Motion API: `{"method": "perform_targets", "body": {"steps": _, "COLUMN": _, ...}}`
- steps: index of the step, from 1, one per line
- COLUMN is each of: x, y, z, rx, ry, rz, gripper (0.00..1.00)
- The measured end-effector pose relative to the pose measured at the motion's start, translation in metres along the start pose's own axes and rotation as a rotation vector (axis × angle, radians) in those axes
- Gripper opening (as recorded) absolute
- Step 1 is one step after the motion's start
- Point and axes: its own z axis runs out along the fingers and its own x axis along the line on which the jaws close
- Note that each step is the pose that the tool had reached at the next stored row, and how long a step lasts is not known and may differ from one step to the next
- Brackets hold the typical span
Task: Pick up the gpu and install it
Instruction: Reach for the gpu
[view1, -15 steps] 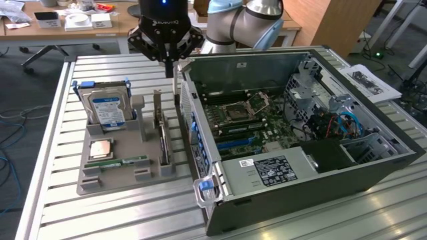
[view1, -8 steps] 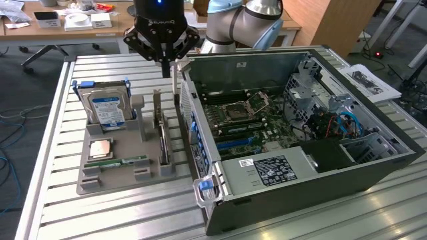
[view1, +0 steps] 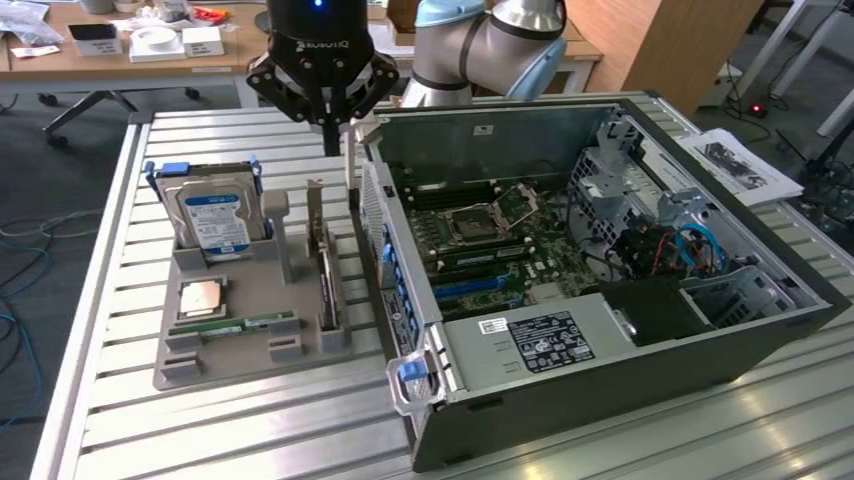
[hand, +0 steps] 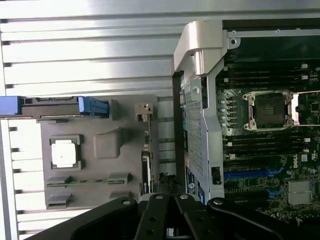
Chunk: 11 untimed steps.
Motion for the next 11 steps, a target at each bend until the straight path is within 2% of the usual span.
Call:
{"method": "perform_targets", "body": {"steps": 5, "x": 0.003, "y": -0.0049, "z": -0.0003, "rx": -0.0001, "ry": -0.0005, "rz": 0.000, "gripper": 0.11}}
{"method": "perform_targets", "body": {"steps": 11, "x": 0.004, "y": -0.0174, "z": -0.0009, "rx": 0.0000, "ry": -0.0004, "rz": 0.000, "gripper": 0.11}}
